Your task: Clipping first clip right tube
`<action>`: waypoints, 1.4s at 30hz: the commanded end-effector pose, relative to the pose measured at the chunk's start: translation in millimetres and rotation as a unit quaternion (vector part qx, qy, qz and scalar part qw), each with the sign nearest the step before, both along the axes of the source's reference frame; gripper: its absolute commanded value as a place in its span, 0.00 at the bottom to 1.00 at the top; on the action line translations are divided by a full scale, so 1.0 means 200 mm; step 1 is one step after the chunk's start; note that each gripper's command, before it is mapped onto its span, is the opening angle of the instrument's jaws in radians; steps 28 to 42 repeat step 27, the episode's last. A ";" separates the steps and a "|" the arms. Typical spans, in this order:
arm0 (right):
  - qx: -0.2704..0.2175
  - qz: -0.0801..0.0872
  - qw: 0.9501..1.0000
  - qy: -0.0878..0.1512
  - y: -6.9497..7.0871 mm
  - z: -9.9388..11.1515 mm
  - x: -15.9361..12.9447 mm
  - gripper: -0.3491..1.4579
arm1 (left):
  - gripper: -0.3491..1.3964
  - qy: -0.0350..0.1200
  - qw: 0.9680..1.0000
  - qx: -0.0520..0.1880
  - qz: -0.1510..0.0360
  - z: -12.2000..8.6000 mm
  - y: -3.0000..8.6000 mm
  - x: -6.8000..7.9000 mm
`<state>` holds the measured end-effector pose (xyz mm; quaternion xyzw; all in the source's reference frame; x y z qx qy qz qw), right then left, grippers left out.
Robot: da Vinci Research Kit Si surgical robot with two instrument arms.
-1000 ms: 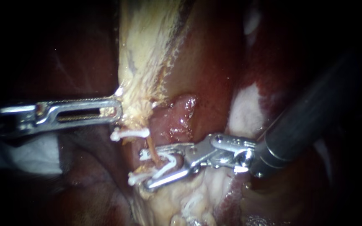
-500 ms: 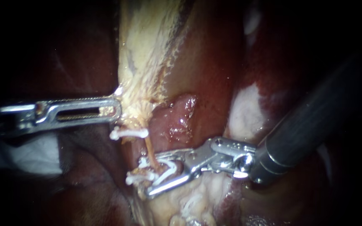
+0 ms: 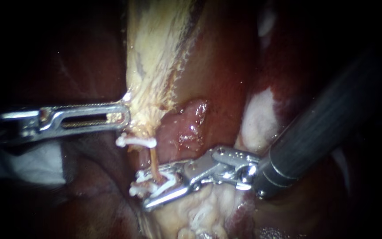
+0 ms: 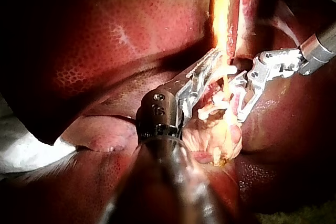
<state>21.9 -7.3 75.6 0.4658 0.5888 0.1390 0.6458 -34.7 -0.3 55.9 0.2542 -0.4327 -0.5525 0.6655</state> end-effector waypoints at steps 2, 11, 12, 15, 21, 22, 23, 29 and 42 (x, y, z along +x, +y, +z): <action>-0.001 0.000 1.000 0.000 0.001 0.000 -0.001 0.36 | 0.00 0.000 1.000 0.000 0.000 0.000 0.000 0.000; 0.005 -0.012 0.999 -0.037 0.007 0.001 -0.007 0.00 | 0.00 0.000 1.000 0.000 0.000 0.000 0.000 0.000; 0.004 -0.013 0.999 -0.038 0.007 0.001 -0.007 0.00 | 0.00 0.000 1.000 0.000 0.000 0.000 0.000 0.001; 0.004 -0.013 0.999 -0.038 0.007 0.000 -0.006 0.00 | 0.00 0.000 1.000 0.000 0.000 0.000 0.000 0.001; 0.004 -0.013 0.999 -0.038 0.007 0.001 -0.007 0.00 | 0.00 0.000 1.000 0.000 0.000 0.000 0.000 0.001; 0.004 -0.013 0.999 -0.038 0.007 0.001 -0.007 0.00 | 0.00 0.000 1.000 0.000 0.000 0.000 0.000 0.001; 0.004 -0.013 0.999 -0.038 0.007 0.001 -0.007 0.00 | 0.00 0.000 1.000 0.000 0.000 0.000 0.000 0.001; 0.004 -0.014 0.999 -0.038 0.008 0.001 -0.007 0.00 | 0.00 0.000 1.000 0.000 0.000 0.000 0.000 0.001; 0.004 -0.014 0.999 -0.038 0.008 0.001 -0.007 0.00 | 0.00 0.000 1.000 0.000 0.000 0.000 0.000 0.001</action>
